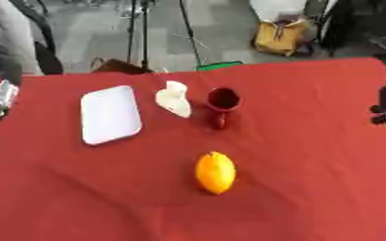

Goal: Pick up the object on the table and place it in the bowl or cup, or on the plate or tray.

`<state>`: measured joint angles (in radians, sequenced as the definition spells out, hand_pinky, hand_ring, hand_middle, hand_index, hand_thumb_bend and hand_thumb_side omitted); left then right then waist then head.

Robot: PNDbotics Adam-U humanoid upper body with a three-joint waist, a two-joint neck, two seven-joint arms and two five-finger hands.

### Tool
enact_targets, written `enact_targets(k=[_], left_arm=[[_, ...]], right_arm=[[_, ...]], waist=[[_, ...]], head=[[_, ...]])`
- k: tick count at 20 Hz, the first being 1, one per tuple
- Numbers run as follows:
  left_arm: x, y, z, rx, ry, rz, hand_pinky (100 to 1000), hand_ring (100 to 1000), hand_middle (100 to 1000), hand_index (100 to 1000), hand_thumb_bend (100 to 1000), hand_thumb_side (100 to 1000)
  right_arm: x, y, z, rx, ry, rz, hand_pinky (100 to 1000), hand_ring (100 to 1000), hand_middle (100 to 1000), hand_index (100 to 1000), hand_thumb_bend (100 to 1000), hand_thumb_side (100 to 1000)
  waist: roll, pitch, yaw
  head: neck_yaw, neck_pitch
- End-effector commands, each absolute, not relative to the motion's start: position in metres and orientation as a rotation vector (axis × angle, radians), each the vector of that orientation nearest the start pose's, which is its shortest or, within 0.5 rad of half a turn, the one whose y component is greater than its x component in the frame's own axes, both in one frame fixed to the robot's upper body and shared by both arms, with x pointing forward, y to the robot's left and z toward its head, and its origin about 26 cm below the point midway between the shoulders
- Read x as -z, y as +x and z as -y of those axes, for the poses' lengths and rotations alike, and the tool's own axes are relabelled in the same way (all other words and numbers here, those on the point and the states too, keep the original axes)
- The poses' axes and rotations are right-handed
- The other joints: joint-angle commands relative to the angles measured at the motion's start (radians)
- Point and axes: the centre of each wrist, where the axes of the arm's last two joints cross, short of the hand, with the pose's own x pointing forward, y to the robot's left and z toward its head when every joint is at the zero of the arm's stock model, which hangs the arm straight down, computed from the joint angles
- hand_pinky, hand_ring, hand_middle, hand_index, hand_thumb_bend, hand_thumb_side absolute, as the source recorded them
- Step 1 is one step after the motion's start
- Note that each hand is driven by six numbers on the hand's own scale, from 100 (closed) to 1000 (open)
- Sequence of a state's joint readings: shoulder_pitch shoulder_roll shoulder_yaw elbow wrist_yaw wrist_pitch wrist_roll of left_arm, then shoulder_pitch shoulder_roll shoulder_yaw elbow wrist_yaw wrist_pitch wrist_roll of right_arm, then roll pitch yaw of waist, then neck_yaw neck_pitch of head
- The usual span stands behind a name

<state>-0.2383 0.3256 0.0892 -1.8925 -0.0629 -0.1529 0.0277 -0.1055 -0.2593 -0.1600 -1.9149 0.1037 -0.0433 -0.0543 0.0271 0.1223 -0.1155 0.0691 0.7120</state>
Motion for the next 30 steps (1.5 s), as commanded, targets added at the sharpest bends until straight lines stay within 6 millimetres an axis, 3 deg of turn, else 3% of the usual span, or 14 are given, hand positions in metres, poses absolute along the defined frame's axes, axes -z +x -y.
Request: enact_targets(k=[1, 11, 12, 21, 24, 30], left_arm=[[-0.182, 0.308, -0.297, 0.409, 0.35, 2.307, 631, 602, 619, 986, 371, 158], [-0.211, 0.315, -0.285, 0.783, 0.305, 2.314, 639, 606, 624, 987, 460, 131], [-0.213, 0.316, -0.284, 0.826, 0.299, 2.312, 648, 613, 631, 985, 577, 184], [-0.25, 0.334, -0.257, 1.557, 0.379, 2.228, 659, 637, 661, 981, 647, 210], [-0.246, 0.348, -0.235, 1.7, 0.346, 2.182, 657, 647, 672, 977, 711, 250], [-0.232, 0.376, -0.171, 1.908, 0.271, 2.027, 665, 665, 696, 977, 747, 298]], right_arm=[[-0.14, 0.283, 0.317, -0.184, -0.461, 2.084, 521, 578, 806, 874, 516, 695], [-0.139, 0.283, 0.317, -0.192, -0.458, 2.08, 520, 578, 806, 874, 517, 696], [-0.139, 0.283, 0.317, -0.196, -0.458, 2.079, 520, 578, 806, 873, 517, 698], [-0.138, 0.284, 0.314, -0.224, -0.438, 2.073, 519, 578, 806, 873, 515, 699], [-0.136, 0.283, 0.314, -0.229, -0.431, 2.066, 518, 577, 806, 873, 516, 699], [-0.136, 0.283, 0.314, -0.227, -0.43, 2.067, 518, 577, 806, 873, 517, 699]], waist=[[0.0, -0.009, -0.001], [0.001, -0.011, -0.006], [0.003, -0.012, -0.009], [0.012, -0.023, -0.032], [0.012, -0.026, -0.04], [0.011, -0.025, -0.041]], head=[[-0.003, -0.004], [-0.001, -0.003], [0.0, -0.002], [0.013, 0.005], [0.008, 0.012], [0.002, 0.015]])
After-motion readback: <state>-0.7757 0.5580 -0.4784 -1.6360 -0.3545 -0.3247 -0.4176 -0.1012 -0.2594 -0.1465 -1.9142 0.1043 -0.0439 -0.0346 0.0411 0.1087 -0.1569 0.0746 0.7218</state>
